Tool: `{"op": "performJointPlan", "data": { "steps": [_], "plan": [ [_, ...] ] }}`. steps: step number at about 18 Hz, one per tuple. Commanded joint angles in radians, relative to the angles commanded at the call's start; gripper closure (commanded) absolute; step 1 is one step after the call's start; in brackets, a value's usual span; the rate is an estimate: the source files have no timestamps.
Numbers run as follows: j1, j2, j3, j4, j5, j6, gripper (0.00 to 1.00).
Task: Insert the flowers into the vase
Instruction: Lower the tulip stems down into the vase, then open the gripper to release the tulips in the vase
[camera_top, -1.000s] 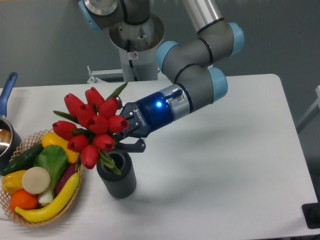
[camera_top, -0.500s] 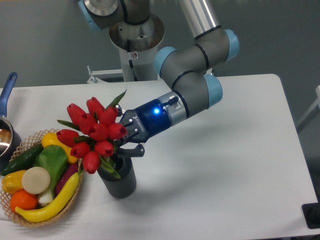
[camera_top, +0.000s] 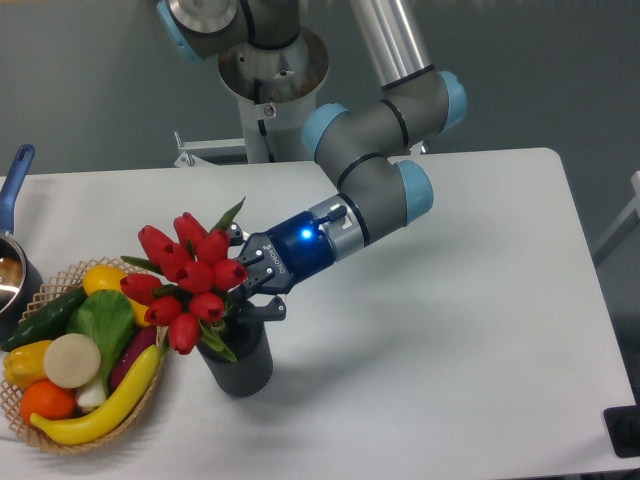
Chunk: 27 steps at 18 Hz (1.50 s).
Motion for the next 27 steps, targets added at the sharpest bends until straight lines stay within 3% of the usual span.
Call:
{"op": "performJointPlan", "data": {
  "steps": [11,14,18,22,27],
  "plan": [
    [0.000,-0.040,0.000,0.002,0.049,0.054,0.66],
    [0.000,-0.045,0.003,0.002,0.057,0.054,0.52],
    [0.003,-0.045,0.008,0.002,0.057,0.055,0.12],
    [0.009,-0.043,0.008,0.002,0.067,0.066,0.00],
    [0.025,-0.029,0.005,0.005,0.124,0.071,0.00]
  ]
}}
